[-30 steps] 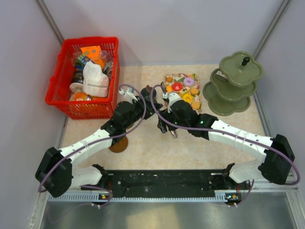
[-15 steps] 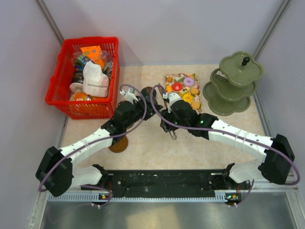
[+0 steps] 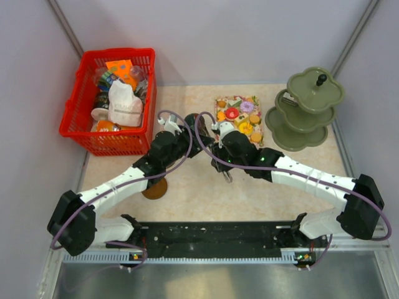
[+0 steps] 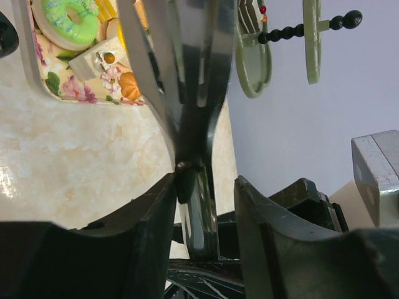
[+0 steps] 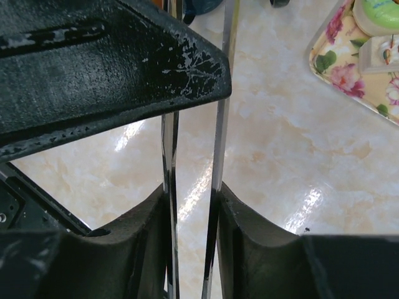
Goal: Serve the afternoon tea
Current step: Pick up the clamp from the tray.
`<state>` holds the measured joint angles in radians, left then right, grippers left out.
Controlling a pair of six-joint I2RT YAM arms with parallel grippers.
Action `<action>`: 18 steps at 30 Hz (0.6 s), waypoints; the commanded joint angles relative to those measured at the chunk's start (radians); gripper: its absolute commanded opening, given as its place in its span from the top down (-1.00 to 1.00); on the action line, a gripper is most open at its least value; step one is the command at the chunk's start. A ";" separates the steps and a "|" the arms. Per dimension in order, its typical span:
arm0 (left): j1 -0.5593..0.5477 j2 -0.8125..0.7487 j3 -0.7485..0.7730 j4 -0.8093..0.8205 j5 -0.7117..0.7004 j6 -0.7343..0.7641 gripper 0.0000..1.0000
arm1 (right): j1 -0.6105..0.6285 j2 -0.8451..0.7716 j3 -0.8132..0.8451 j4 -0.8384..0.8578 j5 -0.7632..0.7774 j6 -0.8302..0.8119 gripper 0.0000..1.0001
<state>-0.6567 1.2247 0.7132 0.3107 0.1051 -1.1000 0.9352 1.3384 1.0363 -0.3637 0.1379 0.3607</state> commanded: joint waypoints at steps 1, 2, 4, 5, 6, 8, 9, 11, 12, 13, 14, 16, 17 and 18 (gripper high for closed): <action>-0.003 -0.001 0.031 0.036 0.011 -0.020 0.00 | 0.013 -0.011 0.044 0.035 0.005 -0.002 0.39; -0.001 -0.001 0.029 0.036 0.010 -0.021 -0.02 | 0.013 -0.015 0.041 0.040 0.000 -0.003 0.39; -0.001 0.002 0.026 0.037 0.011 -0.029 -0.05 | 0.013 -0.018 0.038 0.043 0.000 -0.002 0.42; -0.003 0.005 0.023 0.039 0.013 -0.032 -0.07 | 0.013 -0.019 0.036 0.043 0.000 0.000 0.44; -0.001 0.009 0.023 0.041 0.015 -0.034 -0.08 | 0.013 -0.018 0.036 0.045 -0.001 -0.002 0.45; -0.001 0.015 0.023 0.041 0.013 -0.037 -0.08 | 0.013 -0.022 0.034 0.046 -0.004 0.000 0.47; -0.001 0.016 0.022 0.041 0.012 -0.040 -0.09 | 0.013 -0.024 0.033 0.046 -0.006 0.000 0.47; -0.001 0.016 0.019 0.041 0.002 -0.044 -0.09 | 0.013 -0.030 0.028 0.045 0.000 -0.002 0.49; -0.001 0.018 0.012 0.038 -0.005 -0.046 -0.09 | 0.014 -0.031 0.028 0.045 0.002 -0.002 0.49; -0.001 0.013 0.009 0.034 -0.013 -0.047 -0.10 | 0.013 -0.036 0.025 0.046 0.005 0.000 0.49; -0.001 0.012 0.008 0.028 -0.022 -0.050 -0.10 | 0.014 -0.039 0.024 0.045 0.009 -0.002 0.50; -0.001 0.006 0.002 0.022 -0.036 -0.057 -0.11 | 0.014 -0.045 0.019 0.046 0.015 0.000 0.50; -0.001 0.004 -0.004 0.025 -0.042 -0.063 -0.11 | 0.013 -0.047 0.016 0.045 0.008 -0.003 0.50; -0.001 0.002 -0.011 0.031 -0.047 -0.067 -0.11 | 0.013 -0.047 0.018 0.046 0.002 -0.005 0.50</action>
<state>-0.6567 1.2411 0.7124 0.3111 0.0952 -1.1454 0.9352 1.3357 1.0359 -0.3630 0.1379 0.3611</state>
